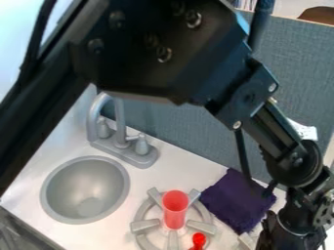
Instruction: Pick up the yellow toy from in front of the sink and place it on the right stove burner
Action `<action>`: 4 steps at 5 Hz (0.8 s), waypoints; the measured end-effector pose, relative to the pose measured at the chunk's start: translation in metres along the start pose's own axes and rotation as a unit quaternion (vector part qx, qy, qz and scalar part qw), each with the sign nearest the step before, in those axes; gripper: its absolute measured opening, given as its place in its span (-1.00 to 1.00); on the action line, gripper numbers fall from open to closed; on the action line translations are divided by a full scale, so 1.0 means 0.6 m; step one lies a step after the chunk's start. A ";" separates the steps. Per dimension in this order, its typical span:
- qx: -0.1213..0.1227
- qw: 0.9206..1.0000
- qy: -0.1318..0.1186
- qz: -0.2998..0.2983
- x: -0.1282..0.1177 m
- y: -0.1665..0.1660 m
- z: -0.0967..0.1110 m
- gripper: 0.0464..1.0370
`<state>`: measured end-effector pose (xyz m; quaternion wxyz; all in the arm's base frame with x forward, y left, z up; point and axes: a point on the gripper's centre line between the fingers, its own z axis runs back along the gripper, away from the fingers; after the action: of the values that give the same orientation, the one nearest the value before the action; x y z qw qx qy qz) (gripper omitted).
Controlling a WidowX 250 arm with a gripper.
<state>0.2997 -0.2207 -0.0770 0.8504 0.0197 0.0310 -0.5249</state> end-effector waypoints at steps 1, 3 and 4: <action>0.006 1.000 -0.004 0.007 0.003 0.002 -0.003 -0.07; 0.007 0.999 -0.023 0.035 -0.018 -0.010 0.004 0.96; 0.036 0.990 -0.106 0.080 -0.040 0.000 0.094 0.95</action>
<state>0.2908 -0.2028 -0.0189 0.8867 -0.0029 -0.0802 -0.4553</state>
